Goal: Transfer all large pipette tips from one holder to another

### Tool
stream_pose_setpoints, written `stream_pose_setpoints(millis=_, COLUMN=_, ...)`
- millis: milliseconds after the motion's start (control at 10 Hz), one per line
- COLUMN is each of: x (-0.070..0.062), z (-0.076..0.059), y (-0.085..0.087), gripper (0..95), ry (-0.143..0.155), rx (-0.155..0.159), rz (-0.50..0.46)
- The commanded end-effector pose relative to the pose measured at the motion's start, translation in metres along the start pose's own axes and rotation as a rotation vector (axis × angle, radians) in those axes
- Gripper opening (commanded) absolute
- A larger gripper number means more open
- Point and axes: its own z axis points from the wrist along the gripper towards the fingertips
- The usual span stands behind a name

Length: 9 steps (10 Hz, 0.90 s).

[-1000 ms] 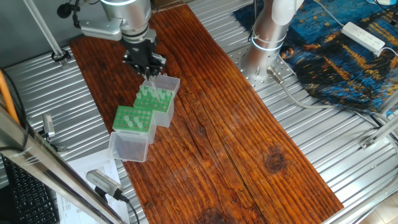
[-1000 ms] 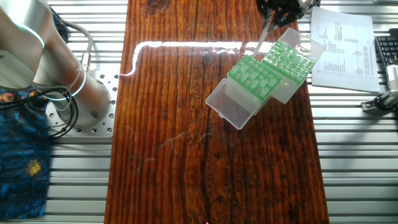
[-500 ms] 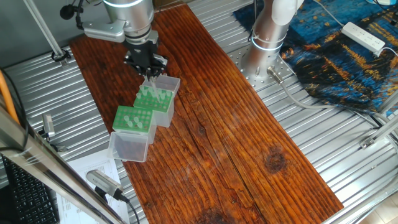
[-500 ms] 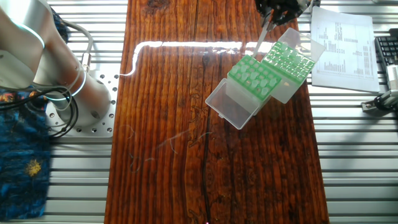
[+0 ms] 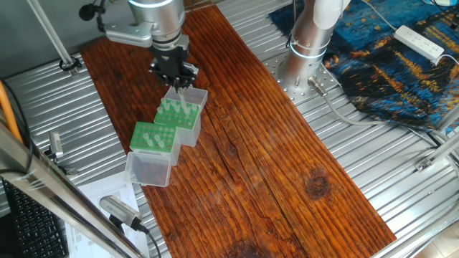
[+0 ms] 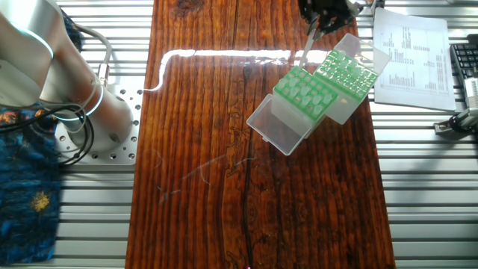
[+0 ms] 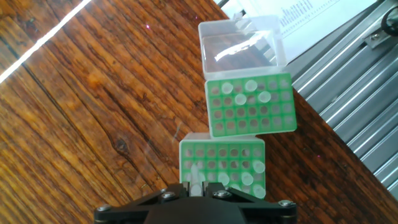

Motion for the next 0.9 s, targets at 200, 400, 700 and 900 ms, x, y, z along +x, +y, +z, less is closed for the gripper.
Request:
stream_pose_setpoints(millis=200, x=-0.002, z=0.000, y=0.000, gripper=0.0, ry=0.007, rx=0.000, rz=0.000)
stream_pose_setpoints(millis=400, x=-0.002, z=0.002, y=0.002, gripper=0.0, ry=0.007, rx=0.000, rz=0.002)
stream_pose_setpoints(millis=700, x=-0.002, z=0.009, y=0.007, gripper=0.0, ry=0.005, rx=0.002, rz=0.005)
stream_pose_setpoints(millis=900, x=0.000, z=0.010, y=0.010, gripper=0.0, ry=0.005, rx=0.002, rz=0.003)
